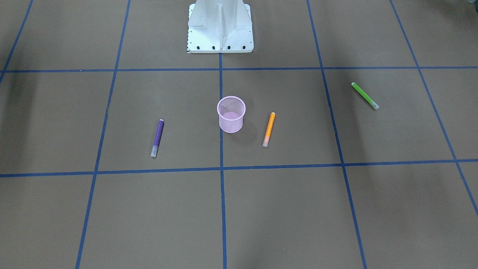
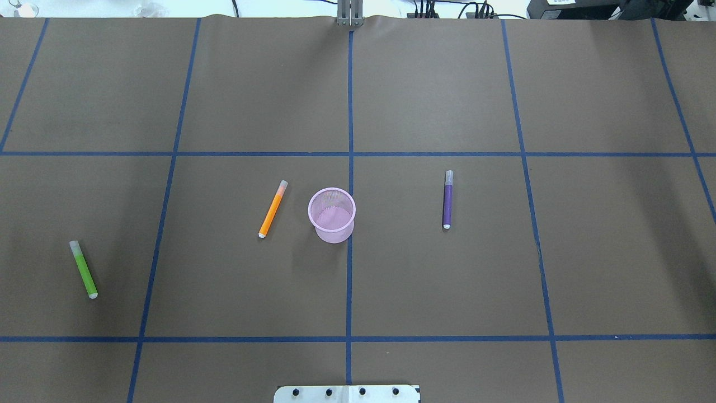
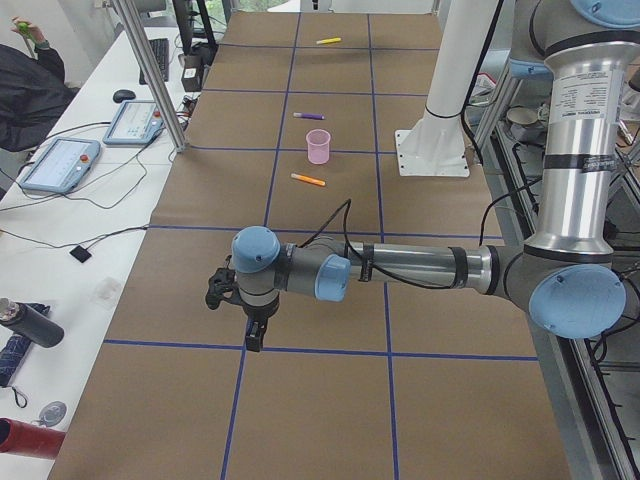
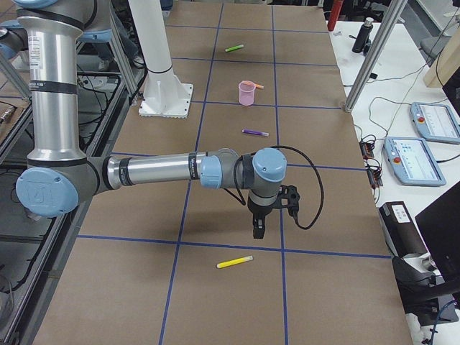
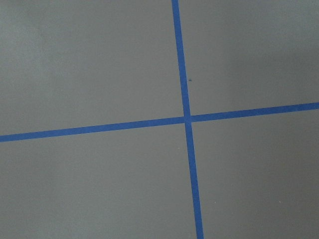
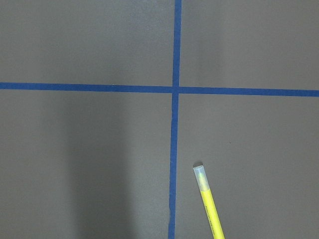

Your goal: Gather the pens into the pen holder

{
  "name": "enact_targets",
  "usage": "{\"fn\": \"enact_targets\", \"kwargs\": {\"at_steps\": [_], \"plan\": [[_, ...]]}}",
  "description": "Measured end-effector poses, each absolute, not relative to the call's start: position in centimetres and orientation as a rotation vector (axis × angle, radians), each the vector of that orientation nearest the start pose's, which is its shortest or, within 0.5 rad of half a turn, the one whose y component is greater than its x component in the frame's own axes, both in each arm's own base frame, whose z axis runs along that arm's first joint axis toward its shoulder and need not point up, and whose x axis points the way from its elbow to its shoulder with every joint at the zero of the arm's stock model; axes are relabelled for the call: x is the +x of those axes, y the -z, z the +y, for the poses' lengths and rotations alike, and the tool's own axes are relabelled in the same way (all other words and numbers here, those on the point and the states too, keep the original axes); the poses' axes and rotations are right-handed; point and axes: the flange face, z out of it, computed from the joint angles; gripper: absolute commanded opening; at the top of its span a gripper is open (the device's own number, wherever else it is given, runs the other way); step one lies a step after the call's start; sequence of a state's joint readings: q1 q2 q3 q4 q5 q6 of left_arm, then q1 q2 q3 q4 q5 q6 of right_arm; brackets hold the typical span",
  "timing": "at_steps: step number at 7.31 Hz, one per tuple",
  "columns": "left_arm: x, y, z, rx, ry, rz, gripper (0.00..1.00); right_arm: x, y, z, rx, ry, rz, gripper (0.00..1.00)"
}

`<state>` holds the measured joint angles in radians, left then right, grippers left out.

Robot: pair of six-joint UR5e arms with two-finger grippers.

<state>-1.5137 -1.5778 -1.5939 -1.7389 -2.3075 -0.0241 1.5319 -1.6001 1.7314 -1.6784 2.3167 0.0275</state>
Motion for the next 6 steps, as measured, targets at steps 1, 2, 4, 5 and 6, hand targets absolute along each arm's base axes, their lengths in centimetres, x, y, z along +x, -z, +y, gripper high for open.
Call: {"fn": "enact_targets", "kwargs": {"at_steps": [1,2,4,5,6], "plan": [[-3.4,-61.9,-51.3,0.182,-0.120,0.743,1.00,4.7,-60.5,-48.0,0.000,0.021,-0.749,0.99],[-2.8,-60.0,-52.0,0.214,-0.138,0.749,1.00,4.6,-60.3,-48.1,0.004,0.023,-0.756,0.99],[2.1,-55.6,-53.2,0.183,-0.057,0.800,1.00,4.2,-59.4,-48.5,0.014,0.030,-0.801,0.99],[5.8,-53.8,-53.1,0.144,0.020,0.830,1.00,4.1,-59.5,-48.4,0.009,0.029,-0.814,0.99],[8.8,-52.9,-52.6,0.110,0.080,0.854,1.00,4.1,-59.7,-48.3,0.004,0.028,-0.818,0.99]]}}
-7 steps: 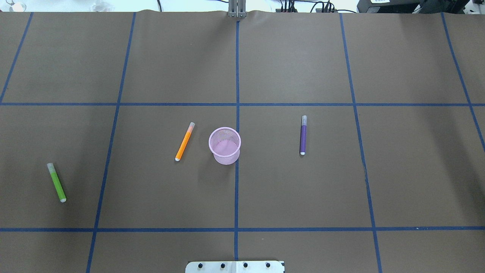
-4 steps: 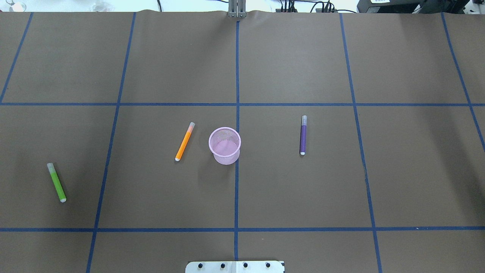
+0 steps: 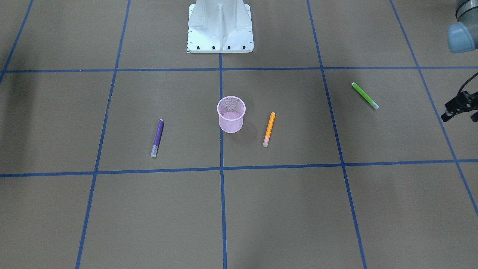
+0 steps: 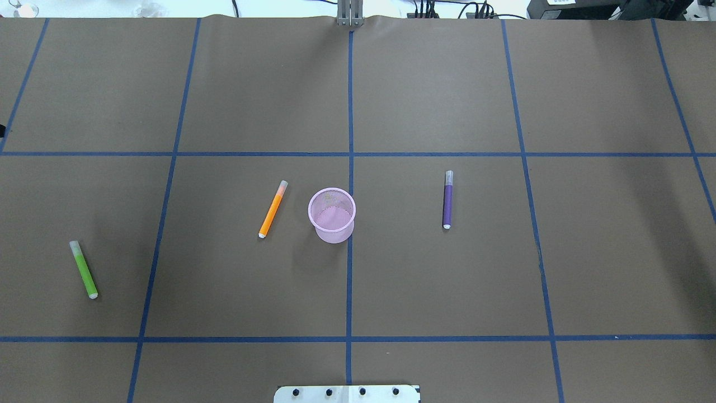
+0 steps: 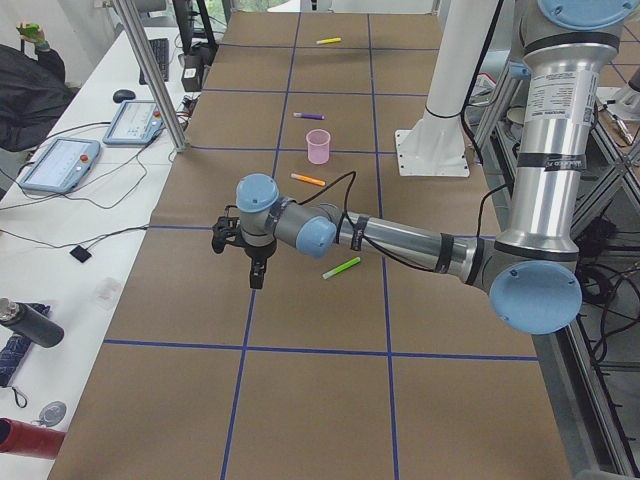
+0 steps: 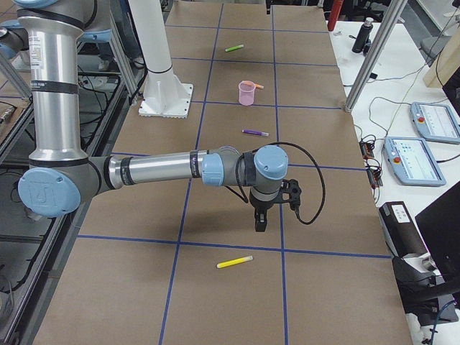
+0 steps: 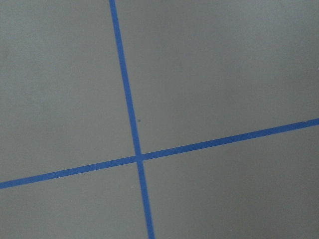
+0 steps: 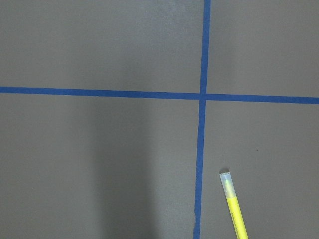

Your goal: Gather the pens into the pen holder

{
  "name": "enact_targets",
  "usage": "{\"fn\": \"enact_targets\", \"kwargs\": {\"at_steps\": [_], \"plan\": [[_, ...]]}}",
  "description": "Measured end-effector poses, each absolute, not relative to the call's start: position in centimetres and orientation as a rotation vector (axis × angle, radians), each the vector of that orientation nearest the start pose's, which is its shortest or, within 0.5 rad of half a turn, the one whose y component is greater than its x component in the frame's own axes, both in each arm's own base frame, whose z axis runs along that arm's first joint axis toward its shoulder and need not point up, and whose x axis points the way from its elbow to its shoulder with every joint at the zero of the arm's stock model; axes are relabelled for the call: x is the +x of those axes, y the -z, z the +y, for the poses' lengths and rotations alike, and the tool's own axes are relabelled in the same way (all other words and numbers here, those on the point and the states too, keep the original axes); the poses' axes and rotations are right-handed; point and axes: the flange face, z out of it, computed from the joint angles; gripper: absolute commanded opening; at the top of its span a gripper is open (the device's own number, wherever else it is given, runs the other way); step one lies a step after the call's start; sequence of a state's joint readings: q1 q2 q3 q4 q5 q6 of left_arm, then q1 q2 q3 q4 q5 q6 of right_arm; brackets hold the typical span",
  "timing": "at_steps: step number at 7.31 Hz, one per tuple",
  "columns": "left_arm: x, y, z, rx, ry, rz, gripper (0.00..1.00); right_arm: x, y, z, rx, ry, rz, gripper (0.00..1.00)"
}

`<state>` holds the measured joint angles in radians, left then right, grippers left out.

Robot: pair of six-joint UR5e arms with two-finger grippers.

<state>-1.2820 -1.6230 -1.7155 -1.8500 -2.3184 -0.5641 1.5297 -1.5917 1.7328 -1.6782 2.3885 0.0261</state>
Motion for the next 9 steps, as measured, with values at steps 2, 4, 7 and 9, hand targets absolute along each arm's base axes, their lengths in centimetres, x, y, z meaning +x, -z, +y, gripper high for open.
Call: {"fn": "enact_targets", "kwargs": {"at_steps": [2,4,7,9], "plan": [[13.0,-53.3,-49.2,0.036,0.198,0.869,1.00,4.1,-60.0,-48.3,-0.002,0.025,-0.820,0.99],[18.6,-52.6,-43.5,-0.003,0.336,0.813,1.00,4.0,-60.0,-48.3,-0.002,0.024,-0.821,0.99],[24.7,-52.4,-39.1,-0.034,0.403,0.754,1.00,4.0,-60.0,-48.3,-0.003,0.022,-0.821,0.99],[26.1,-52.8,-38.2,-0.048,0.391,0.744,1.00,4.1,-60.0,-48.3,-0.004,0.022,-0.820,0.99]]}}
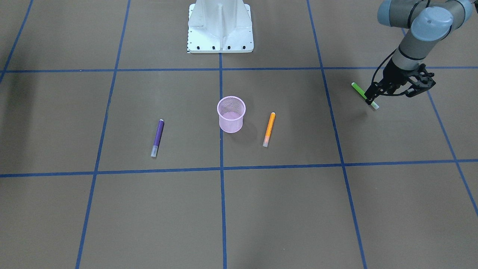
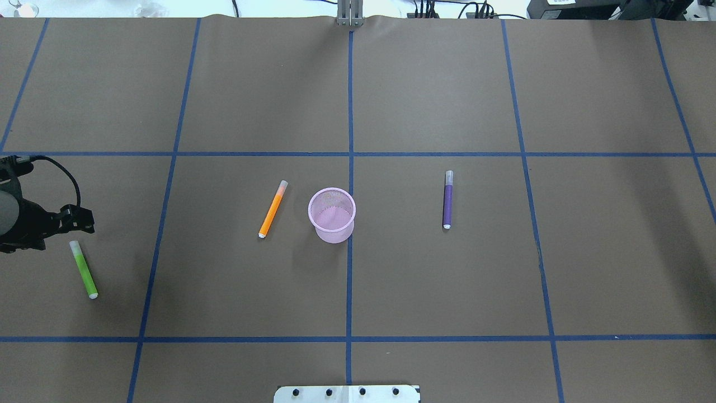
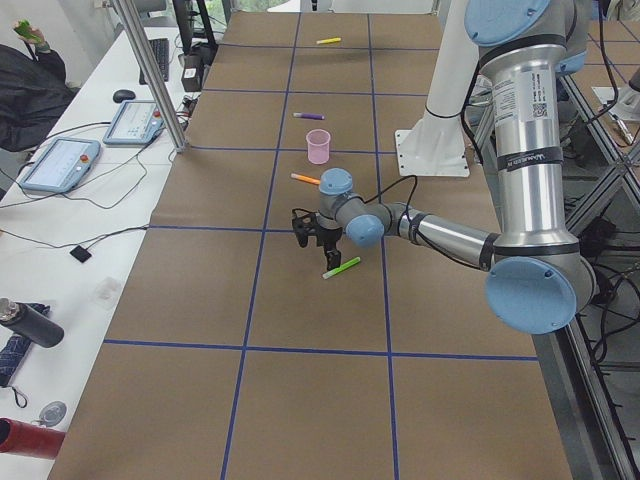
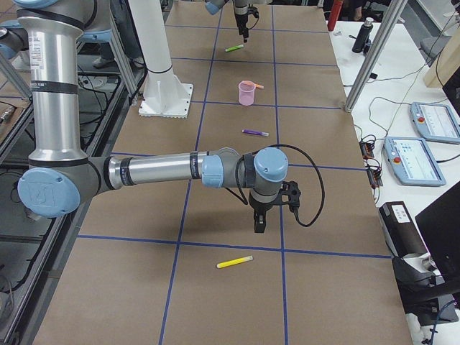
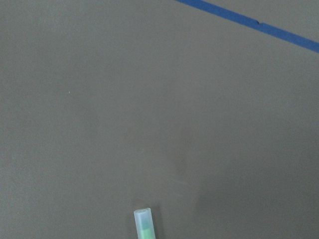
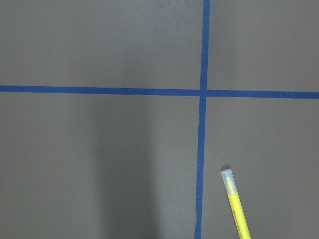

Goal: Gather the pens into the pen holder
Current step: 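Move the left gripper down over the green marker, then close the left gripper on the green marker's cap end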

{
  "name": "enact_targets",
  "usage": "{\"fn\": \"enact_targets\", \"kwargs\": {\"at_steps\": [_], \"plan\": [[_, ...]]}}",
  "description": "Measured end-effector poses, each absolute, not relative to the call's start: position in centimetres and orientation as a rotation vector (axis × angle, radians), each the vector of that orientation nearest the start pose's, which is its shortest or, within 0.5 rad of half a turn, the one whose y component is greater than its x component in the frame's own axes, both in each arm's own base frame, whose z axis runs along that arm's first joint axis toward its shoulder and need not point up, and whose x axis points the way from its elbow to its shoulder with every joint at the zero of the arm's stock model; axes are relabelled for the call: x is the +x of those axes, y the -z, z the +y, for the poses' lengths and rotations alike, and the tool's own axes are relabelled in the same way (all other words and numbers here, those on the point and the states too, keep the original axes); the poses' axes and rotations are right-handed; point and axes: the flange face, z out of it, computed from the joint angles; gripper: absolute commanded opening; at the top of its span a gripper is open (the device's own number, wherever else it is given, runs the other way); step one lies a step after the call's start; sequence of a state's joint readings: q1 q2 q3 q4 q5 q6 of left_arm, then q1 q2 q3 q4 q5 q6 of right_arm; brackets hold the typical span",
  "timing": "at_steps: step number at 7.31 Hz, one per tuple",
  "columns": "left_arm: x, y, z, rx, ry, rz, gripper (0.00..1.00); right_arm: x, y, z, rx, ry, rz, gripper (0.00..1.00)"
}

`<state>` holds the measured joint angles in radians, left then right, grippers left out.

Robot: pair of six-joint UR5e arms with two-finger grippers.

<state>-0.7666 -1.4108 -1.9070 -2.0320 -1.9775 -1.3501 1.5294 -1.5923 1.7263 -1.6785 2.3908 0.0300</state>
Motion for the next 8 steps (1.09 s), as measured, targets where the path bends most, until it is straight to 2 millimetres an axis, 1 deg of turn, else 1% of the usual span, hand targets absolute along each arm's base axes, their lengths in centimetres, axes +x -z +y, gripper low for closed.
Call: {"fn": "enact_targets", "kwargs": {"at_steps": [2,4,5,6,7,8], "plan": [[27.6,-53.9,-37.6,-0.070,0.369,0.724,1.00,4.0,-60.2,-48.3,-0.008,0.020,-0.821,0.99],[28.3,-55.2,-37.5,-0.079,0.359,0.715,1.00,4.0,-60.4,-48.2,-0.012,0.019,-0.822,0.99],[28.5,-55.9,-37.6,-0.076,0.355,0.721,0.94,4.0,-60.4,-48.2,-0.013,0.018,-0.822,0.99],[28.6,-56.5,-37.7,-0.074,0.354,0.726,0.79,4.0,-60.4,-48.2,-0.013,0.018,-0.823,0.99],[28.7,-56.7,-37.7,-0.073,0.354,0.730,0.68,4.0,-60.4,-48.2,-0.014,0.017,-0.824,0.99],[28.7,-56.7,-37.7,-0.071,0.353,0.733,0.63,4.0,-60.4,-48.2,-0.014,0.017,-0.824,0.99]]}}
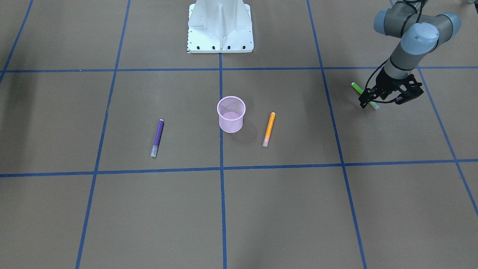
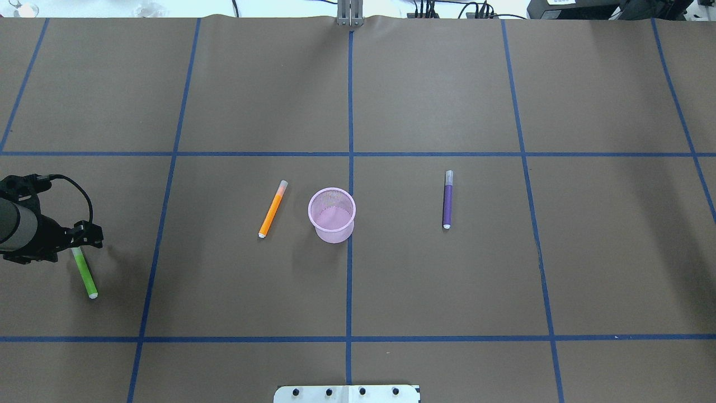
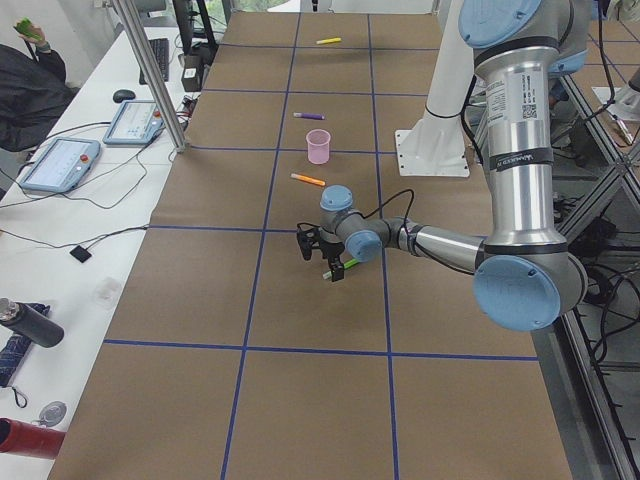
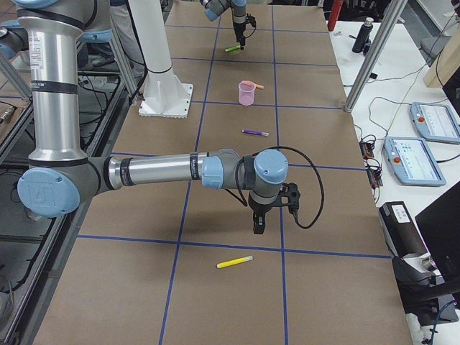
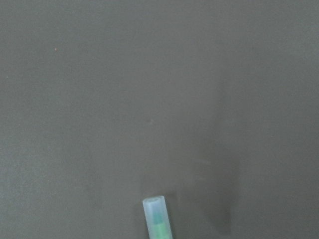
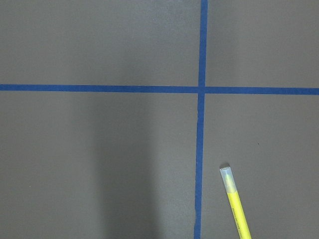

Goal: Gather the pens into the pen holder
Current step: 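Close the left gripper on the green marker's cap end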

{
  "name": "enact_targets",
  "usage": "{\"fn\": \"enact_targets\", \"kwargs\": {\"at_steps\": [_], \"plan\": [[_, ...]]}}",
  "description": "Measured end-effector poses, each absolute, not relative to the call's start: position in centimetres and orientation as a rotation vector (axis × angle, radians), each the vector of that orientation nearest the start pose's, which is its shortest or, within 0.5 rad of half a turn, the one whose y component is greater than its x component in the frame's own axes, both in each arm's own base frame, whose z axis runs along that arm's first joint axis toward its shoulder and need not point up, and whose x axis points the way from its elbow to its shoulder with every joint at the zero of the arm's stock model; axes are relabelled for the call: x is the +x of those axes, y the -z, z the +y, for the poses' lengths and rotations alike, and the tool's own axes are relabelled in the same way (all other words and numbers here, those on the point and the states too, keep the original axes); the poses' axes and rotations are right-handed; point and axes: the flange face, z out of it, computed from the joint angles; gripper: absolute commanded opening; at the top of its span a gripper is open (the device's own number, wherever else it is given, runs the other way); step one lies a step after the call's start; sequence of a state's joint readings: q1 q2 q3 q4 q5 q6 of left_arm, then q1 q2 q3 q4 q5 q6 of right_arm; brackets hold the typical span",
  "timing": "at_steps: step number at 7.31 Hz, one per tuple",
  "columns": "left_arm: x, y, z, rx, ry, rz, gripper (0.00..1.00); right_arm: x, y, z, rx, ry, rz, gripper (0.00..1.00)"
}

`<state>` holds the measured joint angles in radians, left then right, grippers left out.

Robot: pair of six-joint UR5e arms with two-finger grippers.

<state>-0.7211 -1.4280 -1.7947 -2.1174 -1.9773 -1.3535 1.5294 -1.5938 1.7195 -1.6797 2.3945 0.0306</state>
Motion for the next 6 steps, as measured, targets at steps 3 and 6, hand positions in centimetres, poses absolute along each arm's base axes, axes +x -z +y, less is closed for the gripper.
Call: {"fn": "enact_targets", "kwargs": {"at_steps": [3,6], "plan": [[28.51,-56.88,-37.55,-0.071,0.351,0.731,0.57,4.03,-60.30,-48.27,-0.010,0.019,-0.824,0.99],[28.43,-56.97,-37.43,-0.073,0.349,0.730,0.57,4.03,-60.16,-48.35,-0.007,0.021,-0.823,0.99]]}}
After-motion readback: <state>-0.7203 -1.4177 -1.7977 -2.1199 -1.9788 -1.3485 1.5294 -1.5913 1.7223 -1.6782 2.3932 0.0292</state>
